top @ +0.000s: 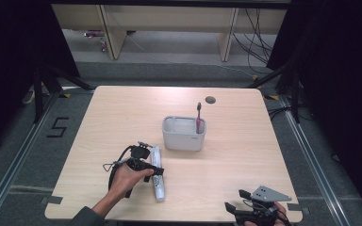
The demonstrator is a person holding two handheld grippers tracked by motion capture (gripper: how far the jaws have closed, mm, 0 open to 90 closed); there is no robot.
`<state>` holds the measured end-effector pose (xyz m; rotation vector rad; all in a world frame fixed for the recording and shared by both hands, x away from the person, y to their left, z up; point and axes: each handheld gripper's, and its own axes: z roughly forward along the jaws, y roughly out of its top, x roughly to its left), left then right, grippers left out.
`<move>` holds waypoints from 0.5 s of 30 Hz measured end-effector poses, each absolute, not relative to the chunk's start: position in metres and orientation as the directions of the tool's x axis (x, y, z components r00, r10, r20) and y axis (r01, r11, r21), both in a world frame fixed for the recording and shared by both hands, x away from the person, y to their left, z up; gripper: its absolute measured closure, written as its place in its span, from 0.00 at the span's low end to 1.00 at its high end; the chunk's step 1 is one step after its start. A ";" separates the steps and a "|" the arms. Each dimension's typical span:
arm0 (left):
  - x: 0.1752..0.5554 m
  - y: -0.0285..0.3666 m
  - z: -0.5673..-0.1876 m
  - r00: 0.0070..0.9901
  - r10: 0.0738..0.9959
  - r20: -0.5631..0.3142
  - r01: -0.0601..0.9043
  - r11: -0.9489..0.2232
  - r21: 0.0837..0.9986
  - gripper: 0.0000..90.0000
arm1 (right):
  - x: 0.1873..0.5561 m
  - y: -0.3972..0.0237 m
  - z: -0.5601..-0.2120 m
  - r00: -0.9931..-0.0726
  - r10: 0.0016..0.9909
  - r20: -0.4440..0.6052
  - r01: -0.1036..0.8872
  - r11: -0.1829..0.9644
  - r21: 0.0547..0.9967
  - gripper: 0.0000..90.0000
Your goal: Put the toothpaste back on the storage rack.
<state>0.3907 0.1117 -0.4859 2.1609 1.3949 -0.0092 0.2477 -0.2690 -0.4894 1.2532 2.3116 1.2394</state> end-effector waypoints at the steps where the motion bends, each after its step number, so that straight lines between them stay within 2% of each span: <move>1: 0.391 0.110 -0.487 0.449 0.842 -0.298 0.847 -0.295 0.442 0.36 | 0.248 -0.269 -0.490 -0.606 0.775 0.177 0.574 0.273 0.772 0.30; 11: 0.391 0.103 -0.489 0.473 0.846 -0.247 0.836 -0.343 0.427 0.43 | 0.248 -0.269 -0.489 -0.610 0.774 0.168 0.567 0.279 0.775 0.30; 13: 0.391 0.103 -0.488 0.481 0.847 -0.226 0.830 -0.357 0.429 0.47 | 0.248 -0.269 -0.490 -0.610 0.771 0.181 0.574 0.274 0.772 0.30; 14: 0.391 0.104 -0.488 0.500 0.839 -0.213 0.820 -0.380 0.429 0.53 | 0.247 -0.269 -0.489 -0.609 0.772 0.181 0.576 0.274 0.770 0.30; 15: 0.390 0.103 -0.488 0.504 0.841 -0.196 0.816 -0.389 0.427 0.53 | 0.247 -0.269 -0.489 -0.609 0.772 0.181 0.576 0.274 0.770 0.30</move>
